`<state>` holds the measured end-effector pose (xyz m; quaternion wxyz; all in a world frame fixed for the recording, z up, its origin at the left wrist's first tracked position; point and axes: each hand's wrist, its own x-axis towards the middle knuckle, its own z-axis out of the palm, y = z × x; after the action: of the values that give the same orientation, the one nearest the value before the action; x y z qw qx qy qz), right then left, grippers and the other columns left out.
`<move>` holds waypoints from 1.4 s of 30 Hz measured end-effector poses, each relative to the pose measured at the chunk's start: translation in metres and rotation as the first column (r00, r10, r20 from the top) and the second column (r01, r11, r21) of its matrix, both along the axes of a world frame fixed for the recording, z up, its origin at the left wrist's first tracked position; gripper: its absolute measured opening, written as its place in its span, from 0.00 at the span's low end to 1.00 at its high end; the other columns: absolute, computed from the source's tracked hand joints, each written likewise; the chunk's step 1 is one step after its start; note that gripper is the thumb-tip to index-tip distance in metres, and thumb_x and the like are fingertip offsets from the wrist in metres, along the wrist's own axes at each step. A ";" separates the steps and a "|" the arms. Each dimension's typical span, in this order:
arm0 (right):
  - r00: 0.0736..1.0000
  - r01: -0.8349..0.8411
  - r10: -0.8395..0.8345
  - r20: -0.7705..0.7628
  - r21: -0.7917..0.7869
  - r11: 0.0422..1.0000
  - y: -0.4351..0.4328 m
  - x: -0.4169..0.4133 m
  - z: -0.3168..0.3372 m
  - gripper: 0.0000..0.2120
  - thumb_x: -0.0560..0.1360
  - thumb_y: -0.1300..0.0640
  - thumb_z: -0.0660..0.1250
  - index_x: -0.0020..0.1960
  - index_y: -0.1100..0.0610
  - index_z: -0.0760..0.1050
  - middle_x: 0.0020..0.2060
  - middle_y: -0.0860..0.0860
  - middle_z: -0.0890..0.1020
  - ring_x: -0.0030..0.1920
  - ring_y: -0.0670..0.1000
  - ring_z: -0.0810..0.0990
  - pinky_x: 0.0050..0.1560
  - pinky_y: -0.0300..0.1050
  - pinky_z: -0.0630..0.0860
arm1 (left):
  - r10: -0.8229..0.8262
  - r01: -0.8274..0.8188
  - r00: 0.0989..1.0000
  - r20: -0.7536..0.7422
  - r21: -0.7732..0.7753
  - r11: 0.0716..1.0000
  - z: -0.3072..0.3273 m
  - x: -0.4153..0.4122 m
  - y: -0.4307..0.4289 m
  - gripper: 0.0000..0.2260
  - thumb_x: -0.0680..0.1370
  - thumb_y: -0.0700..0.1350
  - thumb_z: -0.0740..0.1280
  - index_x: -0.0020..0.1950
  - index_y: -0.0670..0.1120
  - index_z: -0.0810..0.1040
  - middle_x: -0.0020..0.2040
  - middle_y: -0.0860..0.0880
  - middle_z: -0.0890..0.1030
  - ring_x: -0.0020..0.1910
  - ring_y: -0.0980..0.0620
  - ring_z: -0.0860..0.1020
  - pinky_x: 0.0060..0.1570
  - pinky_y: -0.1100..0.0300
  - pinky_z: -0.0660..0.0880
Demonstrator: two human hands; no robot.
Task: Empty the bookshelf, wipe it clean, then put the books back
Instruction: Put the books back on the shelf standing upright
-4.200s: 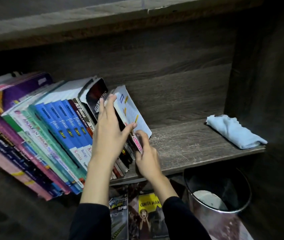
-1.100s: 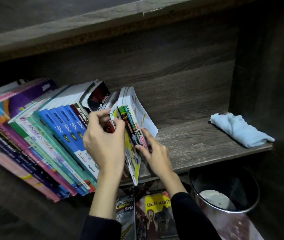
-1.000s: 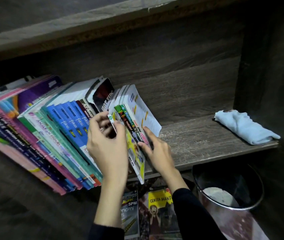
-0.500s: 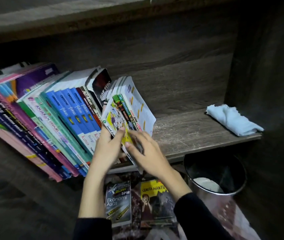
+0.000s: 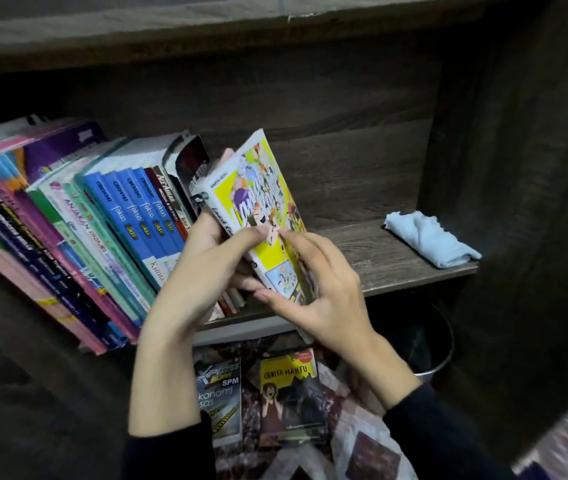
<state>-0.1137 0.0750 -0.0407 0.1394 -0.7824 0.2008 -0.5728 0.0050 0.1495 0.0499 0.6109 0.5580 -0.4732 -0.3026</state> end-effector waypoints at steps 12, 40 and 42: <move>0.970 -0.118 0.209 -0.128 0.503 0.856 -0.051 0.039 -0.032 0.28 0.79 0.56 0.63 0.76 0.52 0.58 0.75 0.50 0.61 0.75 0.46 0.58 0.69 0.26 0.49 | 0.260 -0.225 0.887 0.382 -0.135 0.965 -0.007 0.018 -0.075 0.29 0.72 0.33 0.70 0.70 0.53 0.70 0.60 0.52 0.79 0.45 0.65 0.79 0.45 0.72 0.74; 0.956 -0.103 0.252 -0.147 0.639 0.762 -0.091 0.090 -0.058 0.39 0.73 0.38 0.66 0.77 0.42 0.50 0.77 0.46 0.56 0.76 0.48 0.55 0.74 0.51 0.56 | 0.044 -0.670 0.093 0.995 0.030 0.742 0.002 0.035 -0.092 0.34 0.74 0.34 0.66 0.75 0.36 0.51 0.74 0.35 0.57 0.73 0.39 0.59 0.68 0.51 0.62; 0.957 -0.116 0.257 -0.133 0.636 0.763 -0.091 0.090 -0.058 0.37 0.75 0.44 0.67 0.77 0.42 0.50 0.77 0.46 0.56 0.76 0.48 0.54 0.74 0.50 0.55 | 0.056 -0.664 0.107 0.993 0.029 0.747 0.007 0.035 -0.093 0.28 0.74 0.32 0.64 0.72 0.35 0.59 0.70 0.37 0.66 0.68 0.39 0.65 0.62 0.50 0.67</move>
<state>-0.0241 -0.0156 -0.0983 0.4237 -0.7649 0.3129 -0.3708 0.0402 0.0560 0.0573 0.0770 0.8503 -0.4914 0.1723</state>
